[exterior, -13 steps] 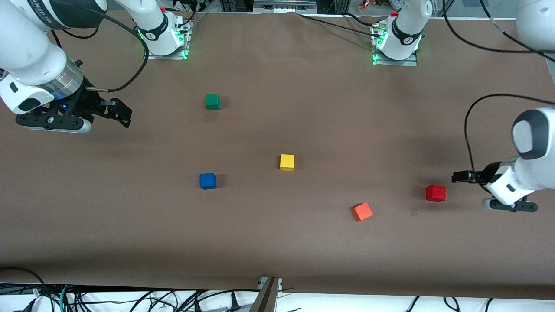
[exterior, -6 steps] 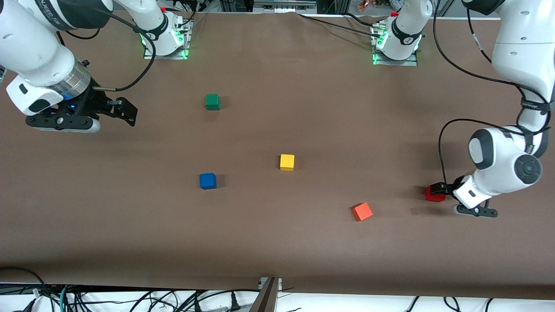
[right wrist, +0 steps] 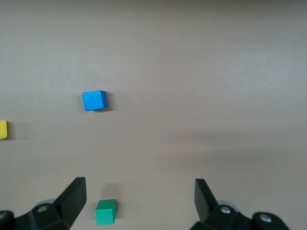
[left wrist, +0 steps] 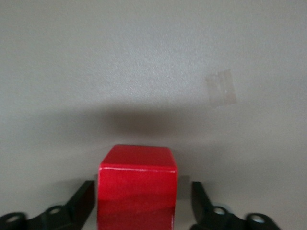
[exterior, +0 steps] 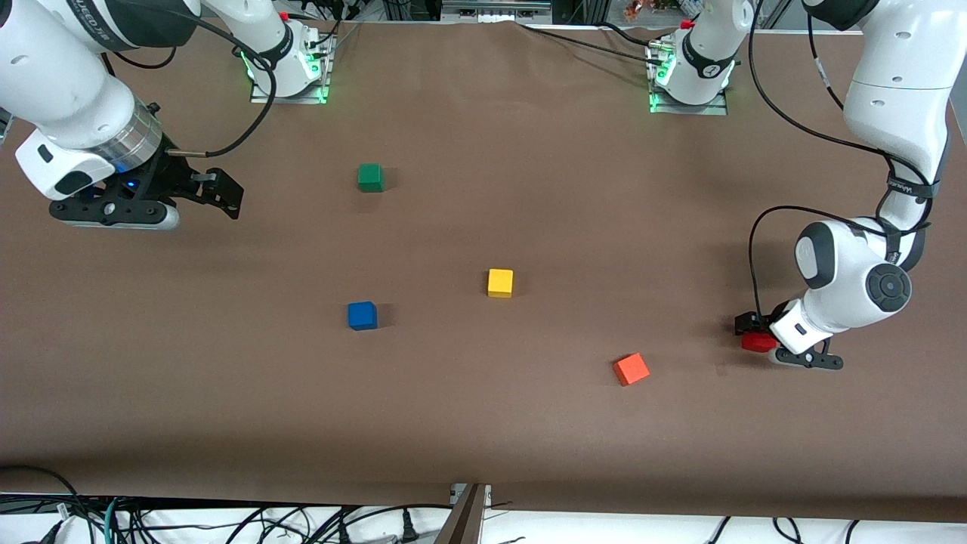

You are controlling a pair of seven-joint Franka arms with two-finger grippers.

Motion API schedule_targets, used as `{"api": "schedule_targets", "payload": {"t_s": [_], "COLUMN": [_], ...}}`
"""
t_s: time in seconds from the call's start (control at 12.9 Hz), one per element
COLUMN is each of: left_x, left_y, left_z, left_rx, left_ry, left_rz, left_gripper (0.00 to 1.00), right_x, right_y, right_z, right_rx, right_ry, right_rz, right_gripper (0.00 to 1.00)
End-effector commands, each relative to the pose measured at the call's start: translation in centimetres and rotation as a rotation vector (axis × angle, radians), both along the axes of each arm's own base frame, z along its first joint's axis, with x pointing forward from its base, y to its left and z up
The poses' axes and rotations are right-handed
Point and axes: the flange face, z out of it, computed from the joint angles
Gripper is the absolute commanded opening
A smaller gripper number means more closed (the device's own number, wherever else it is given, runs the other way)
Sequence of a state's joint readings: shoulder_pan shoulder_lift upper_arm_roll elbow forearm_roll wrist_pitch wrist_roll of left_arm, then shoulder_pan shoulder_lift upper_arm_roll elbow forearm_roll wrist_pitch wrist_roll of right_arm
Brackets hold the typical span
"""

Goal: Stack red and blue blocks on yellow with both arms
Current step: 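Lower the open left gripper over the red cube, then close the left gripper on the red cube and lift it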

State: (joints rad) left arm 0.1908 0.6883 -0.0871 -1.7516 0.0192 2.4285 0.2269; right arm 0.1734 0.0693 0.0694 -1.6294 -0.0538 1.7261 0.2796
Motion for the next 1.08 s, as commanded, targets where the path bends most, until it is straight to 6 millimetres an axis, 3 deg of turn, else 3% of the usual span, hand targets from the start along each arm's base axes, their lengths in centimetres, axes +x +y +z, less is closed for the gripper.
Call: {"api": "schedule_targets", "payload": {"t_s": [0.0,0.15,0.23,0.54,0.77,0.93,1.01], "left_x": [-0.5,-0.1,0.4,1.7,1.9,1.6,0.6], "left_y": [-0.9,-1.3,-3.3,-10.6,-21.1,-27.5,-31.4], "left_z": [1.2,2.8,3.7,6.9,10.2,12.6,12.5], "left_rx": [0.021,0.021,0.003,-0.067,-0.092,-0.061,-0.048], "left_ry": [-0.006,-0.015,-0.024,-0.056,0.002,0.044,0.048], "left_rz": [-0.043,-0.034,-0.053,0.033,0.129,0.152,0.170], "left_gripper": [0.00,0.00,0.00,0.00,0.00,0.00,0.00], "right_x": [0.2,0.4,0.5,1.4,1.4,3.0,3.3], "right_y": [0.3,0.2,0.4,1.9,3.6,3.9,3.7], "right_z": [0.2,-0.1,0.4,-2.0,-2.9,-7.1,-7.7], "right_rx": [0.009,0.012,0.047,0.040,0.022,-0.028,-0.038], "right_ry": [0.000,0.006,0.004,0.042,0.052,0.091,0.094], "right_rz": [-0.003,0.001,-0.013,0.015,0.033,0.056,0.052], "right_gripper": [1.00,1.00,1.00,1.00,1.00,1.00,1.00]}}
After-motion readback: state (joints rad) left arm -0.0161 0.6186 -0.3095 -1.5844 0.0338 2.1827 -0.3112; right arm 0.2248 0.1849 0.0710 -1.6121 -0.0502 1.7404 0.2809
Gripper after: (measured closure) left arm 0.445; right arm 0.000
